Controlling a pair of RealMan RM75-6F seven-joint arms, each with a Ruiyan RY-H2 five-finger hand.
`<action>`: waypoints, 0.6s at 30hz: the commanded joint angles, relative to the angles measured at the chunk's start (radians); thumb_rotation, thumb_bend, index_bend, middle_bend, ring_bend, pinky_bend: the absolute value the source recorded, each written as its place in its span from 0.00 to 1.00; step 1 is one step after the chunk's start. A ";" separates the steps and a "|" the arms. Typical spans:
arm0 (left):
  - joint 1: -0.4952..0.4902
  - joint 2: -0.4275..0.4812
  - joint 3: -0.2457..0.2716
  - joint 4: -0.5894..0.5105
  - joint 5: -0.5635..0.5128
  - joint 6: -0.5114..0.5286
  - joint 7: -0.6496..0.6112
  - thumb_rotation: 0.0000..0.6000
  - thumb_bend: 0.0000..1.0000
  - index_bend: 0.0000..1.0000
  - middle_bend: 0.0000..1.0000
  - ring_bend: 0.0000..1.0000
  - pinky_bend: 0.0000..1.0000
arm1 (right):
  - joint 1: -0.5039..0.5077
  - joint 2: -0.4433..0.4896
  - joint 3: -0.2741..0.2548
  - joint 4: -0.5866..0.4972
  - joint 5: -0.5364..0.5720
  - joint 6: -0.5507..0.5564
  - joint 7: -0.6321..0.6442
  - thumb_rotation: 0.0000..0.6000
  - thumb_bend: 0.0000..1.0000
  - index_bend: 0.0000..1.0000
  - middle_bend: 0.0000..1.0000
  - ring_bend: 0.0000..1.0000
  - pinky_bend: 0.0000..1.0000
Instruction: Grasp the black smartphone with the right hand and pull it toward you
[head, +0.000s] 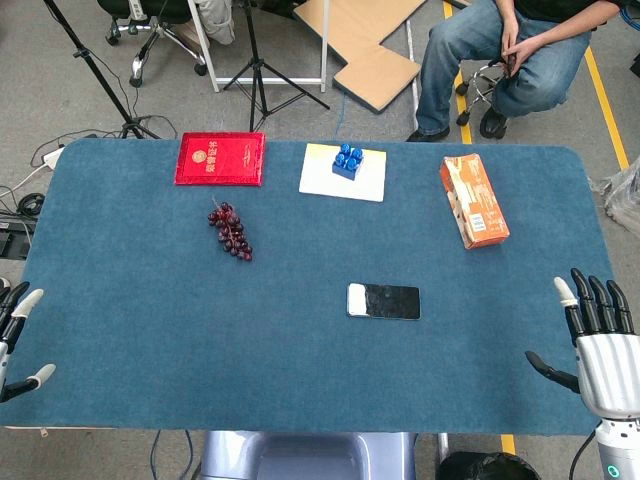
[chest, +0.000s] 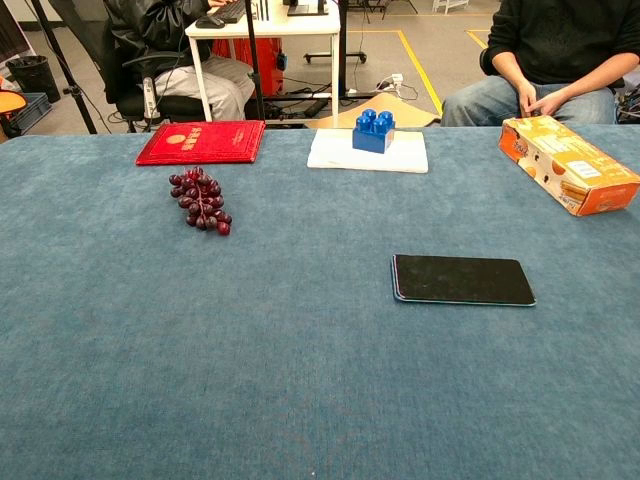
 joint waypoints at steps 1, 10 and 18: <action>-0.001 0.001 -0.001 -0.002 -0.005 -0.003 0.000 1.00 0.00 0.00 0.00 0.00 0.00 | 0.002 0.000 -0.002 -0.003 0.005 -0.009 0.001 1.00 0.00 0.00 0.00 0.00 0.00; -0.012 -0.017 -0.010 0.004 -0.037 -0.032 0.028 1.00 0.00 0.00 0.00 0.00 0.00 | 0.085 -0.037 -0.021 0.016 0.033 -0.186 0.060 1.00 0.00 0.01 0.00 0.00 0.00; -0.035 -0.046 -0.029 0.010 -0.095 -0.083 0.077 1.00 0.00 0.00 0.00 0.00 0.00 | 0.335 -0.153 0.018 0.088 0.096 -0.572 0.101 1.00 0.09 0.09 0.04 0.00 0.00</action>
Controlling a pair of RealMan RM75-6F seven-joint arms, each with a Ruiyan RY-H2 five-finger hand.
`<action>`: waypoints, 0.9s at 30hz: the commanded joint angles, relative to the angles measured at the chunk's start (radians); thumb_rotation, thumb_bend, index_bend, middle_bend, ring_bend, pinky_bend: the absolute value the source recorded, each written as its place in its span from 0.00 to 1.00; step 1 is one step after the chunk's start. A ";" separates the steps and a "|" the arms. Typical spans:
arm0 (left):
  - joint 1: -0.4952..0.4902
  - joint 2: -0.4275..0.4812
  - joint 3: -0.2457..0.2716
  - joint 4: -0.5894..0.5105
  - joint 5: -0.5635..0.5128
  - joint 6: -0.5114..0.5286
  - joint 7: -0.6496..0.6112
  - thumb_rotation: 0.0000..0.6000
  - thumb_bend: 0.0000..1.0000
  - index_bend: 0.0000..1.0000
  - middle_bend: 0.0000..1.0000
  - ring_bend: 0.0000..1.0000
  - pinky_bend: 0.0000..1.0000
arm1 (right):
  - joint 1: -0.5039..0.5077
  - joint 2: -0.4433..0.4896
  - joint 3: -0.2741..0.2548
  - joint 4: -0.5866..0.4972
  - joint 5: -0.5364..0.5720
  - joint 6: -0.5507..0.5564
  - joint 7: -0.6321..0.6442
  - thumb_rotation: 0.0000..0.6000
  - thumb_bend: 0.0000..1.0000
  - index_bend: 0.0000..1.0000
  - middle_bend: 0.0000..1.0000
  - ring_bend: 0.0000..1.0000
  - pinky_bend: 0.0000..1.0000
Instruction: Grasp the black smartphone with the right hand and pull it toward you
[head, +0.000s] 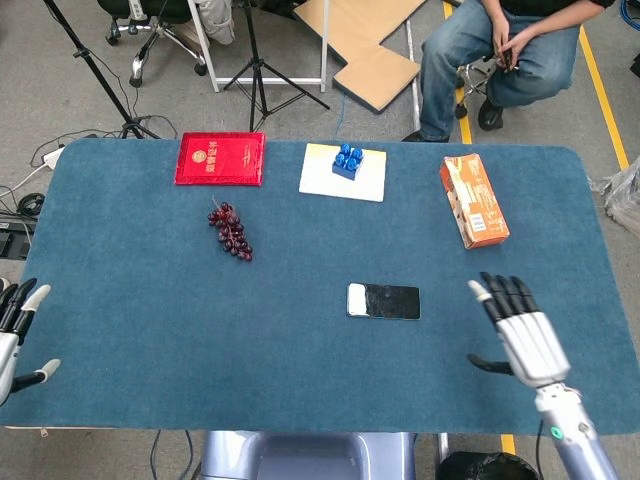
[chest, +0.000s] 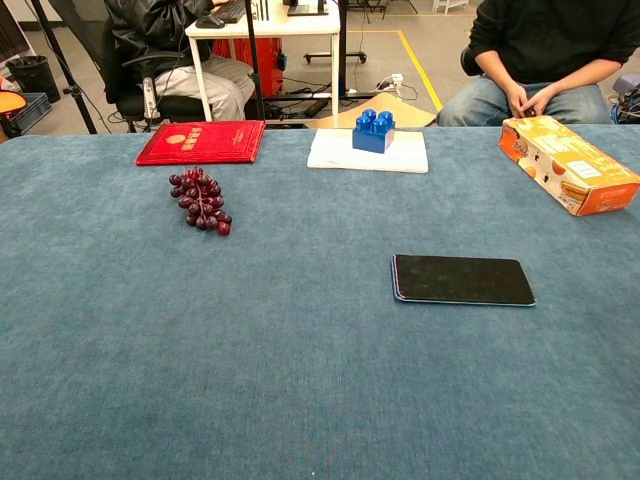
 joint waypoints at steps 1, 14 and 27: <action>-0.010 -0.014 -0.010 0.006 -0.033 -0.023 0.020 1.00 0.00 0.00 0.00 0.00 0.00 | 0.171 -0.097 0.033 0.058 0.063 -0.234 0.039 1.00 0.11 0.10 0.06 0.00 0.00; -0.033 -0.037 -0.037 0.035 -0.119 -0.075 0.037 1.00 0.00 0.00 0.00 0.00 0.00 | 0.375 -0.337 0.079 0.298 0.221 -0.465 -0.020 1.00 0.25 0.12 0.09 0.00 0.00; -0.049 -0.054 -0.038 0.041 -0.142 -0.098 0.068 1.00 0.00 0.00 0.00 0.00 0.00 | 0.418 -0.454 0.037 0.459 0.194 -0.429 -0.015 1.00 0.24 0.15 0.13 0.00 0.02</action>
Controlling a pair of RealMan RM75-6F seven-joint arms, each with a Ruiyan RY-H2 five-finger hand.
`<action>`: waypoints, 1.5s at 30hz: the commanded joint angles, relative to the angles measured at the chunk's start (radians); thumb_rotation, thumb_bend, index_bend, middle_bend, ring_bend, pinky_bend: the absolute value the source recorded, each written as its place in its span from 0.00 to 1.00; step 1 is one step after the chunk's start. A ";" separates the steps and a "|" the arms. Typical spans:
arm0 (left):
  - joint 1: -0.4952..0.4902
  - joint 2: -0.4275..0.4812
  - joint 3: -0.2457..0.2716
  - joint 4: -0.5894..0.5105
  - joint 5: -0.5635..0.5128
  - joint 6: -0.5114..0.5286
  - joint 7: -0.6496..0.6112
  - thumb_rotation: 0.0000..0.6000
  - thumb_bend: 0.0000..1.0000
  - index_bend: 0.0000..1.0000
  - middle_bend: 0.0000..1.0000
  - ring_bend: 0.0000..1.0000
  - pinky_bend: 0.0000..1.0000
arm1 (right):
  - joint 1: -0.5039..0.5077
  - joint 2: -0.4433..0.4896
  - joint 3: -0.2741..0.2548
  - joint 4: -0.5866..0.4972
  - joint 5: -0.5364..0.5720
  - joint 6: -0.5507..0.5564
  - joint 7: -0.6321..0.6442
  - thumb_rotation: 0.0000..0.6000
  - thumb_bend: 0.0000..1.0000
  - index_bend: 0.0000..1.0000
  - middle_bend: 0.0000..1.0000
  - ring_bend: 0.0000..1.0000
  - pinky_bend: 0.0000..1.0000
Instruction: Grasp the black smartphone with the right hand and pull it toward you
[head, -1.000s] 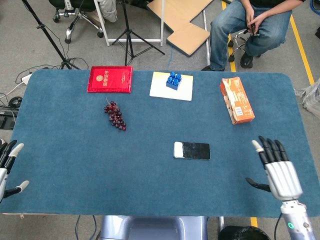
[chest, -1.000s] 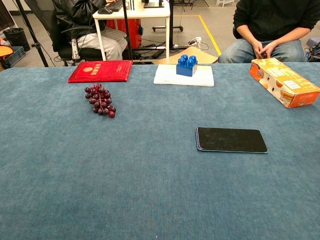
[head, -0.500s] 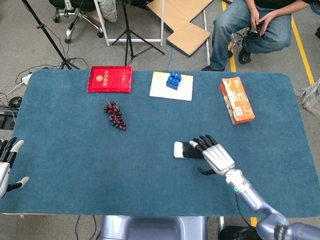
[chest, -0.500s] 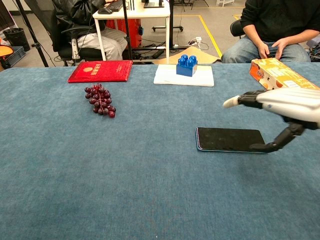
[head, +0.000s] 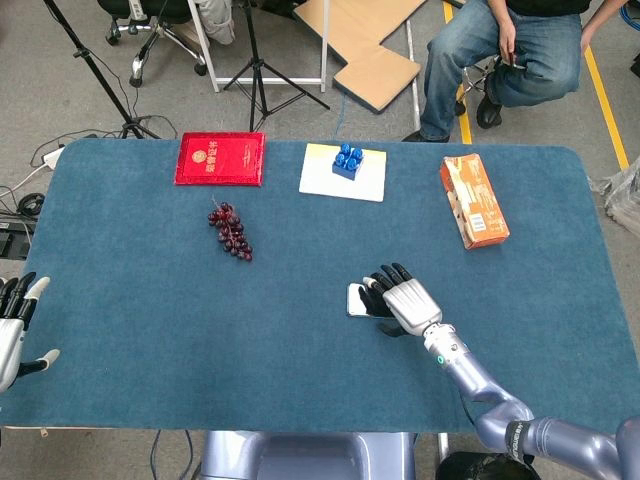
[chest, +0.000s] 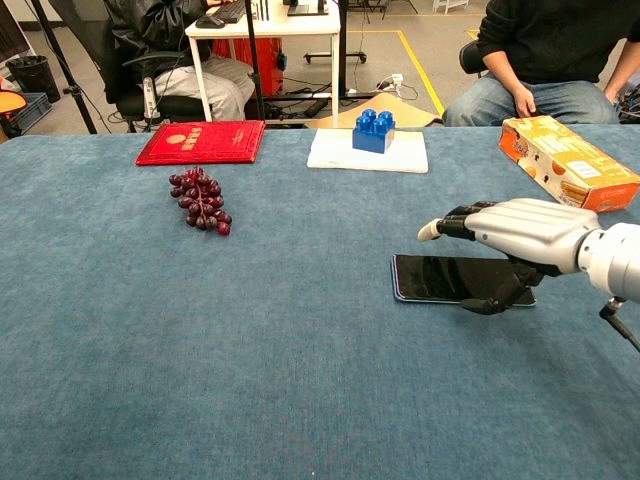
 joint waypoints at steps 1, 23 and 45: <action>-0.001 -0.003 0.001 -0.001 -0.001 0.000 0.006 1.00 0.00 0.00 0.00 0.00 0.00 | 0.009 -0.016 -0.015 0.026 -0.014 0.007 0.005 1.00 0.24 0.15 0.13 0.00 0.02; -0.007 -0.006 0.004 0.000 -0.009 -0.001 0.014 1.00 0.00 0.00 0.00 0.00 0.00 | 0.058 -0.086 -0.060 0.198 -0.023 -0.016 -0.021 1.00 0.25 0.14 0.11 0.00 0.02; -0.006 -0.004 0.011 -0.007 0.002 0.009 0.013 1.00 0.00 0.00 0.00 0.00 0.00 | 0.044 -0.041 -0.127 0.134 -0.130 0.082 0.238 1.00 0.75 0.34 0.36 0.30 0.38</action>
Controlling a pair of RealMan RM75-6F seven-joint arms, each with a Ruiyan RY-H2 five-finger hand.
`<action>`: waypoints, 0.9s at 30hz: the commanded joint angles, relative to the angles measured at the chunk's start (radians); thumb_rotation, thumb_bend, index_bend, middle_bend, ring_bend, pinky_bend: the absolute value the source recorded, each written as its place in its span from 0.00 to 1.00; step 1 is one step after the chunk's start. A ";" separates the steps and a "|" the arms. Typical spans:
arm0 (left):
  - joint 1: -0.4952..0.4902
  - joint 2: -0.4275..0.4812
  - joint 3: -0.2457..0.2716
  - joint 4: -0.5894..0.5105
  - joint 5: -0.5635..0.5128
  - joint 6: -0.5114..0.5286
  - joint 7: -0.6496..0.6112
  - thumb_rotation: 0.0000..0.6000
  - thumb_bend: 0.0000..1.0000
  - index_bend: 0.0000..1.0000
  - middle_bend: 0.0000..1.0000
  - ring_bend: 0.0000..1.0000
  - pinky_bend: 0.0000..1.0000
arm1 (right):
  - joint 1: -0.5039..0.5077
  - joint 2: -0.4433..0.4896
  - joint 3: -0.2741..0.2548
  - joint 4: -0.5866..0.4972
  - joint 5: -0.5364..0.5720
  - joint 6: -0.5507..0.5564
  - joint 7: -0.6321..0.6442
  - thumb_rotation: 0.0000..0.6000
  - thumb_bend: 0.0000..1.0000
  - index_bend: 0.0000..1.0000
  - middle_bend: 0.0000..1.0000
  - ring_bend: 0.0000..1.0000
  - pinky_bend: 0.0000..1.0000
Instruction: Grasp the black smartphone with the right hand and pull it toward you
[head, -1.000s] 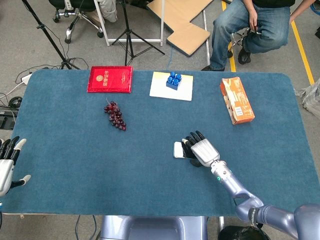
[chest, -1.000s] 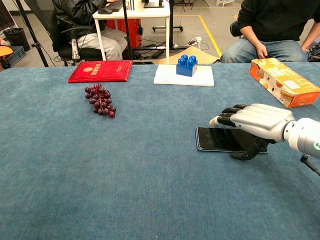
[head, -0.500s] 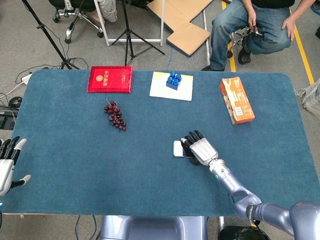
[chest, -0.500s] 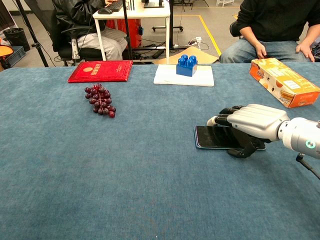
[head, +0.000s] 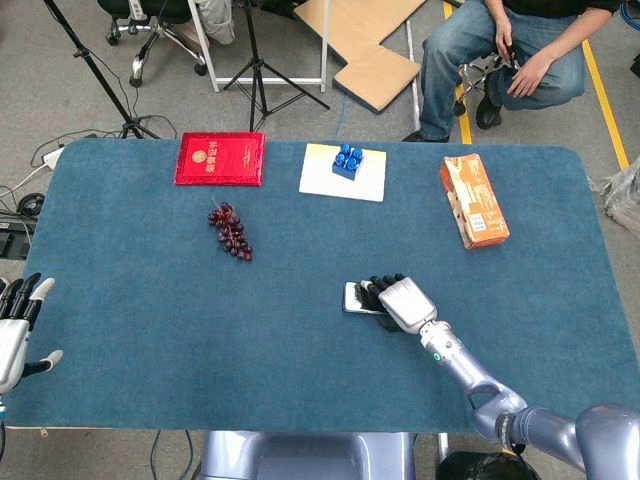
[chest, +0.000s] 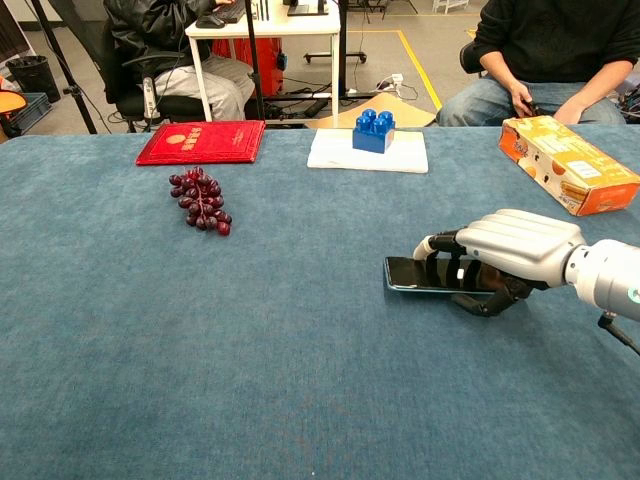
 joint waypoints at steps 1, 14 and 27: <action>0.001 0.002 0.002 -0.002 0.004 0.003 -0.002 1.00 0.00 0.00 0.00 0.00 0.00 | -0.012 0.056 -0.019 -0.106 -0.003 -0.001 0.075 1.00 0.76 0.34 0.37 0.31 0.38; 0.007 0.016 0.011 -0.019 0.031 0.018 -0.015 1.00 0.00 0.00 0.00 0.00 0.00 | -0.011 0.254 0.020 -0.443 0.181 -0.135 0.233 1.00 0.81 0.37 0.41 0.35 0.42; 0.003 0.012 0.010 -0.017 0.022 0.008 -0.010 1.00 0.00 0.00 0.00 0.00 0.00 | 0.011 0.145 0.091 -0.236 0.380 -0.155 0.172 1.00 0.78 0.35 0.37 0.29 0.35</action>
